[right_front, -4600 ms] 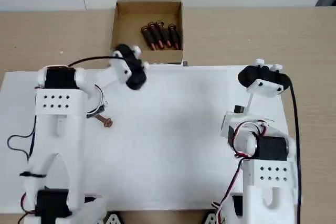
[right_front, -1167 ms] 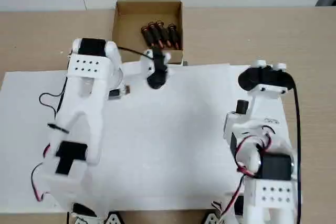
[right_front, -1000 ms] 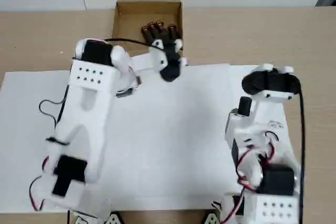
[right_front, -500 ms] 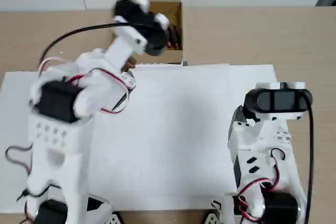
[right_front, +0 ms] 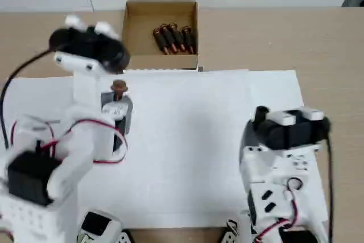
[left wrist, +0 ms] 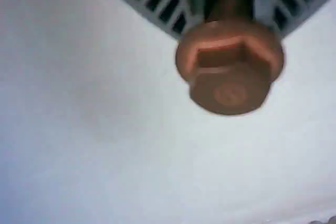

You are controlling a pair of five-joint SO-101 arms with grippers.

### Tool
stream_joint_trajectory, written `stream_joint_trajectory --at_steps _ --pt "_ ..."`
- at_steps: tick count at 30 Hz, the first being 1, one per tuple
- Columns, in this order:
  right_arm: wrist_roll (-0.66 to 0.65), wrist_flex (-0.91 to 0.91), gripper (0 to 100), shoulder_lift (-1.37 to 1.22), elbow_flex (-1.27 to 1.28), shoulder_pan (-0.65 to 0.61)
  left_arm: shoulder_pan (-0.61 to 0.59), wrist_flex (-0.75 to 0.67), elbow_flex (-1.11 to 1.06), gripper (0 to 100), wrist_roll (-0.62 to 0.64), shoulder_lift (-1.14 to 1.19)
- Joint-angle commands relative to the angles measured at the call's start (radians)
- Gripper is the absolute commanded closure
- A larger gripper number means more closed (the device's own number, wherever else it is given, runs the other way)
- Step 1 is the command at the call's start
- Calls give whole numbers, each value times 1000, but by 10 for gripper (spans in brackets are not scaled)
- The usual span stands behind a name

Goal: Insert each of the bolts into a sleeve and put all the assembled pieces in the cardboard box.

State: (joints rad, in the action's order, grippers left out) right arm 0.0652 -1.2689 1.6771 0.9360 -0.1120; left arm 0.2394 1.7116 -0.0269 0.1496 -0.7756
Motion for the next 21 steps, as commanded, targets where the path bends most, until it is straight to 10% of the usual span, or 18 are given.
stream_joint_trajectory --at_steps 1,21 --pt "-9 12 995 84 63 -24 5 -81 -148 994 23 -147" --pt "-8 286 995 134 356 -107 2 -535 -1046 994 144 -1039"
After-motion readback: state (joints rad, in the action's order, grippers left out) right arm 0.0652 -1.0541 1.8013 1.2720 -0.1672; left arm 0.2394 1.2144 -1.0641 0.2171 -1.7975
